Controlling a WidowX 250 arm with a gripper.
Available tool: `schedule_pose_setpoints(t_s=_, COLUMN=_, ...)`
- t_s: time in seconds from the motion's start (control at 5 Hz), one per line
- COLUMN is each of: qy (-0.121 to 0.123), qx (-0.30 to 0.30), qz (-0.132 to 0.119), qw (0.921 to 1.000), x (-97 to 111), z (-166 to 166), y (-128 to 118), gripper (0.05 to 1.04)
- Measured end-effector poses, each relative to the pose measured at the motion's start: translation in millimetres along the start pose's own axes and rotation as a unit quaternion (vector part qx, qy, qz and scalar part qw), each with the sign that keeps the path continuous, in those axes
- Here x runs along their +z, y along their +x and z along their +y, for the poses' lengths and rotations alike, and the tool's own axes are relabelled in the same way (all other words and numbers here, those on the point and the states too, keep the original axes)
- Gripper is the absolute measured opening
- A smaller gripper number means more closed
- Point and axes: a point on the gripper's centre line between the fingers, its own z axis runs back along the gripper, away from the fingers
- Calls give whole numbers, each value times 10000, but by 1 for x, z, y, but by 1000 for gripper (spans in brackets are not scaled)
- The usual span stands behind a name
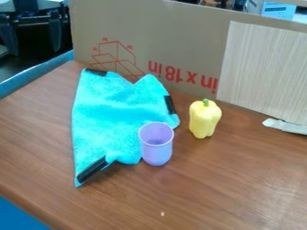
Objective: Unfold the cloth from the right to the left
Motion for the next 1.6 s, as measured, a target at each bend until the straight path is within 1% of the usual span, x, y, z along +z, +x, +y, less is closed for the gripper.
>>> schedule_pose_setpoints(t_s=0.2, qy=65, qx=9, qz=143, qw=9999, x=-11, z=-1, y=-3, gripper=1000)
schedule_pose_setpoints(t_s=0.4, qy=162, qx=14, qz=43, qw=9999, x=-20, z=-23, y=-16, gripper=1000)
schedule_pose_setpoints(t_s=0.6, qy=272, qx=61, qz=-9, qw=9996, x=-30, z=-38, y=-22, gripper=1000)
schedule_pose_setpoints(t_s=0.8, qy=356, qx=25, qz=2, qw=9994, x=-34, z=-59, y=-34, gripper=1000)
schedule_pose_setpoints(t_s=1.0, qy=458, qx=160, qz=89, qw=9988, x=-36, z=-76, y=-36, gripper=1000)
schedule_pose_setpoints(t_s=1.2, qy=560, qx=126, qz=187, qw=9982, x=-41, z=-104, y=-48, gripper=1000)
schedule_pose_setpoints(t_s=1.4, qy=573, qx=187, qz=147, qw=9981, x=-42, z=-120, y=-51, gripper=1000)
schedule_pose_setpoints(t_s=1.6, qy=556, qx=125, qz=133, qw=9983, x=-47, z=-143, y=-61, gripper=1000)
